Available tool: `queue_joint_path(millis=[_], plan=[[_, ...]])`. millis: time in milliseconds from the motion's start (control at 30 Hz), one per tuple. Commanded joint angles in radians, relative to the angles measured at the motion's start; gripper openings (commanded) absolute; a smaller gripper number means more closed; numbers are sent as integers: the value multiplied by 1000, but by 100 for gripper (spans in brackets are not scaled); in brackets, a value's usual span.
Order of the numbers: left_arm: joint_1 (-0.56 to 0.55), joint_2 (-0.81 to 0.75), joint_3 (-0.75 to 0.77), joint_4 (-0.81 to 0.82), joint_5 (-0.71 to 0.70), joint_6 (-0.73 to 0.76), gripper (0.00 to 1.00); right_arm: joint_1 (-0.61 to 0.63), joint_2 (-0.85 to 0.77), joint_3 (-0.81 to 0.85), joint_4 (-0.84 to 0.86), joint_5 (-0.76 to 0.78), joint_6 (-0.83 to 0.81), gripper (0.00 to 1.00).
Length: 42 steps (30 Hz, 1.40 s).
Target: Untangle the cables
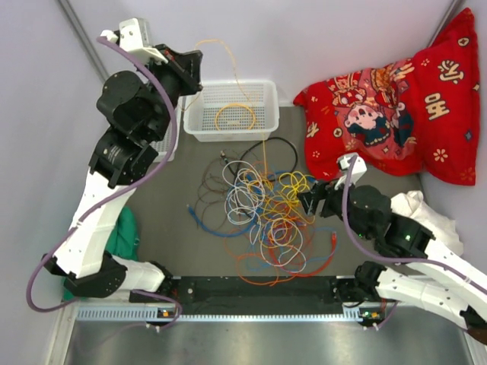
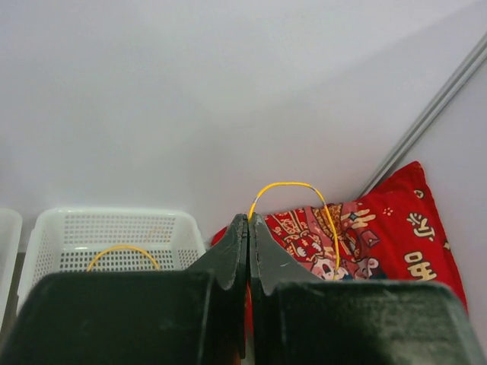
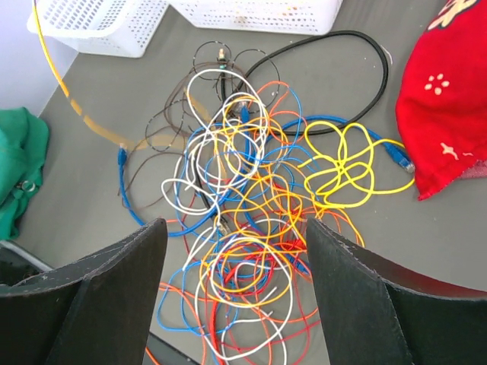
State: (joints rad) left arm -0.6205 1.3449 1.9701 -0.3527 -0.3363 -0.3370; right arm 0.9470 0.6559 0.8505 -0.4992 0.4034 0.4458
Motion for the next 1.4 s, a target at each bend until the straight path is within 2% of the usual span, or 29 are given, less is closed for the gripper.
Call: queue_joint_path(millis=[0,200,367,467,633,833,867,933,967,1067,1200,1267,1333,1367], plan=[[10,26,21,-5,-32,10,0,10,10,-25,99,12,-19,73],[10,37,38,1,28,-19,0,10,95,-90,273,8,-38,76],[11,40,49,-18,69,-37,0,10,186,-68,459,-93,-70,78],[10,36,44,-29,80,-43,0,9,260,-24,568,-94,-108,78],[11,22,41,-29,97,-40,0,1,436,90,636,15,-159,77],[10,-3,13,-42,108,-45,0,-31,582,182,725,-54,-145,72],[11,-7,3,-42,108,-49,0,-34,593,199,729,-55,-133,62],[11,-29,-32,-34,109,-62,0,-42,637,226,696,-45,-121,51],[11,-38,-48,-29,111,-68,0,-51,651,255,673,-38,-113,35],[11,-79,-112,-17,105,-79,0,-62,665,298,587,-6,-111,0],[11,-150,-241,-14,53,-102,0,-63,559,346,558,-27,-168,0],[11,-174,-353,-2,31,-135,1,-63,525,469,449,-44,-191,0],[11,-214,-492,15,34,-183,9,-63,525,579,362,-78,-209,0],[11,-226,-543,47,39,-198,26,-63,530,679,276,-89,-222,0]])
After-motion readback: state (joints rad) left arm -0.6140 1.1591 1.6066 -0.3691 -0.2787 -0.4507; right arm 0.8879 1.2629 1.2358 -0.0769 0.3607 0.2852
